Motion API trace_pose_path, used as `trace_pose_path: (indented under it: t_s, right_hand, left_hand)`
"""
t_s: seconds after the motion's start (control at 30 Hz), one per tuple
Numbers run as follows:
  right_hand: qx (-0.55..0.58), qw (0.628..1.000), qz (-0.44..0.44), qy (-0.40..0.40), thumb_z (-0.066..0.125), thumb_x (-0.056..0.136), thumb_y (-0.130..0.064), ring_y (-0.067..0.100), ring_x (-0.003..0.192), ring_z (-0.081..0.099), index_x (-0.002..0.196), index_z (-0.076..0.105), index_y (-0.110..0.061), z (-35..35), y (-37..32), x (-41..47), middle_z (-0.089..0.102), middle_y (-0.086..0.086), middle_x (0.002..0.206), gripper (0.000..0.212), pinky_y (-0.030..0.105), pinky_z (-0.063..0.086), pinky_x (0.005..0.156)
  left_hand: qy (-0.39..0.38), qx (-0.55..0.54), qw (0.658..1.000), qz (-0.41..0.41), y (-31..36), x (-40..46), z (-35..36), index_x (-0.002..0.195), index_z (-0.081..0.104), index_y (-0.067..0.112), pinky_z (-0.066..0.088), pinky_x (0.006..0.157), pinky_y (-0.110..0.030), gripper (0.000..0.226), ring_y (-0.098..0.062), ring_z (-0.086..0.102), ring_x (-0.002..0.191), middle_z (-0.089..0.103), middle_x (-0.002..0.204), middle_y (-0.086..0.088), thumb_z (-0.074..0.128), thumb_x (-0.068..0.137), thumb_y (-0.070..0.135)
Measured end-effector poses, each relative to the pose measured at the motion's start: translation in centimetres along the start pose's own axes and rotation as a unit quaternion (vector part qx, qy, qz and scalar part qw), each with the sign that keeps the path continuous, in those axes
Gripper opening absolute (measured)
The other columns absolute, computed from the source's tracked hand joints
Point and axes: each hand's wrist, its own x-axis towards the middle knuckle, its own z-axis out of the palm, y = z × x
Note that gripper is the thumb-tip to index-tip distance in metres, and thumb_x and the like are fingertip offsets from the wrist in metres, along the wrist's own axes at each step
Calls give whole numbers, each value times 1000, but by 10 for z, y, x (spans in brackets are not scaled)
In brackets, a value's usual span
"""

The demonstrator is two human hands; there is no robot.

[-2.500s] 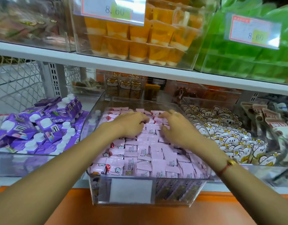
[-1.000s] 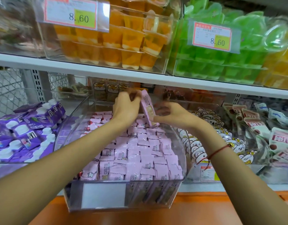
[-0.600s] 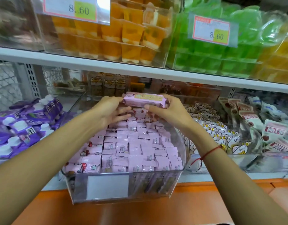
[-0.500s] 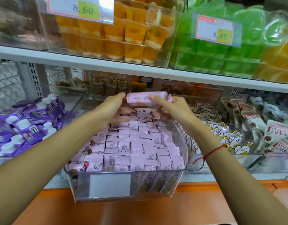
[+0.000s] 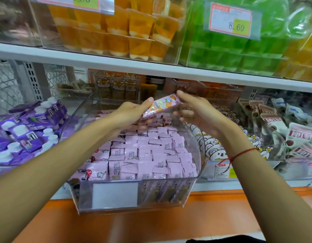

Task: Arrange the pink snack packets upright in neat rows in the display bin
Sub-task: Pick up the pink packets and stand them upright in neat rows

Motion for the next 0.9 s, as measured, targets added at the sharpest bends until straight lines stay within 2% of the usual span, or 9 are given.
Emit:
trace_pose_path:
  t_s: [0.1,0.17,0.27,0.37,0.43,0.5,0.6,0.77,0.9]
  right_hand:
    - [-13,999,-32,0,64,88,-28,12,78,69,109,61,-9,5,6,3,72,5,91,28,20,55,70]
    - [-1,998,-55,35,65,88,-22,13,81,70,110,61,-6,8,6,6,70,8,95,27,21,55,76]
    - [0,986,-55,156,67,87,-17,19,93,67,118,55,-1,8,6,13,65,12,110,37,30,56,84]
    - [-100,943,-30,315,71,83,-26,23,101,58,101,49,-4,12,12,17,61,8,109,36,35,48,85]
    - [-171,918,-40,354,72,82,-30,28,103,57,98,49,-6,15,16,19,61,11,105,37,34,46,82]
    - [-238,914,-78,319,73,81,-29,26,98,60,105,54,-4,18,20,23,64,9,102,40,29,44,75]
    - [-364,891,-137,234,76,77,-27,15,85,59,105,61,-12,18,20,24,64,1,95,35,26,44,70]
    - [-506,839,-158,120,82,70,-29,21,83,63,105,69,-16,9,15,28,69,7,99,40,33,52,76]
    - [-574,802,-156,52,72,81,-27,20,99,63,117,64,-18,26,24,34,68,2,111,38,35,51,88]
  left_hand:
    - [-24,-4,1000,1,0,4,7,114,65,10,55,67,-18,53,-3,69,78,74,94,-2,49,90,54]
    - [-36,2,999,14,2,7,9,119,62,13,55,77,-21,53,-8,68,91,71,106,-4,44,91,55]
    - [-7,111,992,54,5,16,12,129,51,18,40,99,-28,48,-11,55,107,59,123,2,33,98,50]
    - [-40,243,967,66,-7,21,13,144,33,16,35,98,-29,42,-15,45,116,47,132,-4,35,102,23]
    - [-84,357,929,52,-20,23,13,147,28,16,38,99,-32,46,-24,45,123,44,139,-10,34,102,17]
    - [-82,456,883,68,-26,27,10,146,33,22,39,101,-34,44,-29,43,127,40,146,-10,31,102,20]
    - [-63,516,850,84,-23,29,7,143,37,29,36,106,-40,43,-27,37,134,37,150,-4,29,102,25]
    - [-61,559,819,109,-26,33,4,144,36,29,31,108,-43,43,-23,30,135,33,149,0,29,101,28]
    - [-73,560,818,106,-23,36,4,145,35,29,31,108,-45,44,-25,30,135,34,148,-4,31,101,27]
